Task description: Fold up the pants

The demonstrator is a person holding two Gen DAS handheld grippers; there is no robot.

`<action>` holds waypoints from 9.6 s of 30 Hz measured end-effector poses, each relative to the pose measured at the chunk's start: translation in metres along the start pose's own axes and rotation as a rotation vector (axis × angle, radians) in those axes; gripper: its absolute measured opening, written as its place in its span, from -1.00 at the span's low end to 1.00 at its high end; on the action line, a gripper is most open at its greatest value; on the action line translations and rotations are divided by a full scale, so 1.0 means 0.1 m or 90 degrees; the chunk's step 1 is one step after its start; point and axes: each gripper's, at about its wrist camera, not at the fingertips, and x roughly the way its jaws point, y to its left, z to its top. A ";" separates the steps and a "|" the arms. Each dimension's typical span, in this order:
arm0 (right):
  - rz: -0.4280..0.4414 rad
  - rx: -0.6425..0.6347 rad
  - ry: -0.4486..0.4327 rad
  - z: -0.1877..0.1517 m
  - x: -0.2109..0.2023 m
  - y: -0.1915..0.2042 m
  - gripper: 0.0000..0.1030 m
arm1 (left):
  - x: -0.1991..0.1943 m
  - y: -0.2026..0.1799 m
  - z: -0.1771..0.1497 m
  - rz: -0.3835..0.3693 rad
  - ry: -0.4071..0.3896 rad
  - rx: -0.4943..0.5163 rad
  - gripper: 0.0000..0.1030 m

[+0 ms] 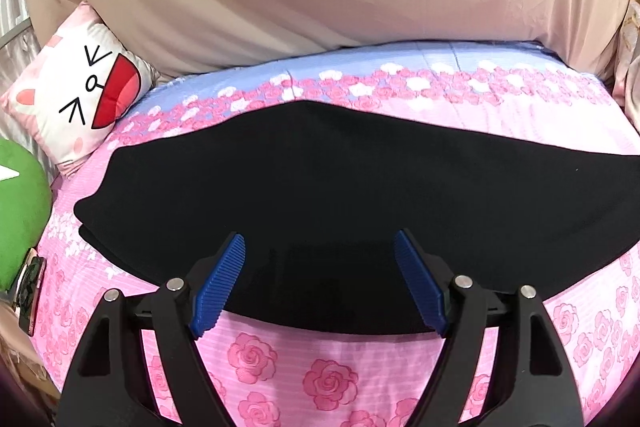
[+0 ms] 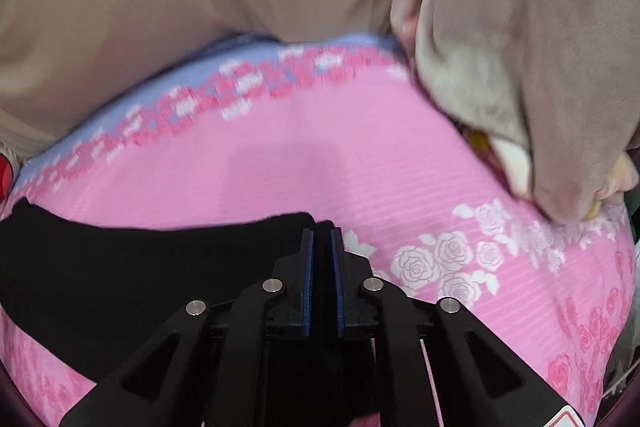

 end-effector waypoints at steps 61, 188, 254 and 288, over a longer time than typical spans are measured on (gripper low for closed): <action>-0.002 0.117 0.029 -0.62 -0.44 -0.42 0.16 | -0.31 -0.29 0.27 0.014 -0.097 -0.014 0.73; 0.198 -0.155 -0.014 -0.83 -1.17 2.63 0.26 | -0.13 0.73 -0.30 -0.031 -0.030 -0.096 0.78; 0.284 0.000 -0.018 -1.04 -0.54 2.44 0.35 | -0.35 -0.84 0.44 -0.199 0.003 0.028 -0.49; 0.511 -0.072 0.078 0.03 -0.57 3.80 -0.71 | -0.40 1.04 -0.36 0.007 -0.038 -0.096 0.79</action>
